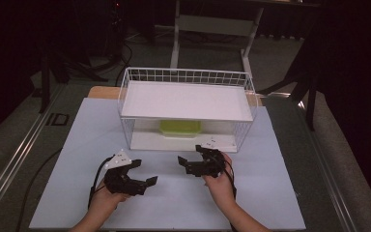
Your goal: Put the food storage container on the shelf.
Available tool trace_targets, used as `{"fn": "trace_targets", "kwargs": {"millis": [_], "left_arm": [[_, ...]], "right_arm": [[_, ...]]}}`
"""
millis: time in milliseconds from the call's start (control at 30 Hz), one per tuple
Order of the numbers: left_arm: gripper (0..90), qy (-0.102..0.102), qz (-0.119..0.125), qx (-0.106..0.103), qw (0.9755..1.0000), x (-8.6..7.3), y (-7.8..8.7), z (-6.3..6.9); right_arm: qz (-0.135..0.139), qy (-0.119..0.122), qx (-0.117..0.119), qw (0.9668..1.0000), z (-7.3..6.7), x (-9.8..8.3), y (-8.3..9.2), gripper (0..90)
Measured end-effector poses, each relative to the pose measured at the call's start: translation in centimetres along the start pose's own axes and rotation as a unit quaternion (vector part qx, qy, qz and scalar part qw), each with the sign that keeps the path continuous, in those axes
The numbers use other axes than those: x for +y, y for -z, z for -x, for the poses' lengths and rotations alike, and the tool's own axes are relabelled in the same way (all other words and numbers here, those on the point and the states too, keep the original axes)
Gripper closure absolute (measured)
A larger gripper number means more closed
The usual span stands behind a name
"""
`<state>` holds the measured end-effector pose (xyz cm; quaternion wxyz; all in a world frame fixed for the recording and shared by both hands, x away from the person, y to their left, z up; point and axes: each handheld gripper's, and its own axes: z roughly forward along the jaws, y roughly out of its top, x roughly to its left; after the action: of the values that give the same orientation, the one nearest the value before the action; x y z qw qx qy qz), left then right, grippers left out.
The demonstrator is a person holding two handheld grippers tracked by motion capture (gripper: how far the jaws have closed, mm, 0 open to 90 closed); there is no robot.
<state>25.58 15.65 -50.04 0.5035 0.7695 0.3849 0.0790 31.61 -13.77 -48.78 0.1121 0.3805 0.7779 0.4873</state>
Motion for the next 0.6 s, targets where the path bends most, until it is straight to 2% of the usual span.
{"fn": "trace_targets", "kwargs": {"millis": [167, 200, 267, 500, 600], "left_arm": [[8.2, -0.004, 0.001, -0.003, 1.0000, -0.1, 0.5, 0.1], [8.3, -0.003, 0.001, -0.008, 1.0000, -0.2, 0.5, 0.1], [8.2, -0.001, -0.003, -0.015, 0.9999, -0.3, 0.6, 0.1], [8.3, 0.000, -0.009, -0.025, 0.9996, -0.9, 0.9, 0.0], [8.3, -0.001, -0.010, -0.025, 0.9996, -1.0, 1.1, 0.0]], "right_arm": [[-0.001, 0.011, -0.002, 0.9999, -0.1, -0.7, 1.2, 15.2], [-0.001, 0.012, 0.002, 0.9999, 0.0, -0.8, 1.4, 15.2], [-0.001, 0.021, -0.006, 0.9998, 0.0, -1.1, 1.8, 15.3], [0.000, 0.025, -0.004, 0.9997, 0.3, -2.1, 3.7, 16.3], [-0.001, 0.027, -0.016, 0.9995, 0.6, -2.4, 4.6, 18.3]]}}
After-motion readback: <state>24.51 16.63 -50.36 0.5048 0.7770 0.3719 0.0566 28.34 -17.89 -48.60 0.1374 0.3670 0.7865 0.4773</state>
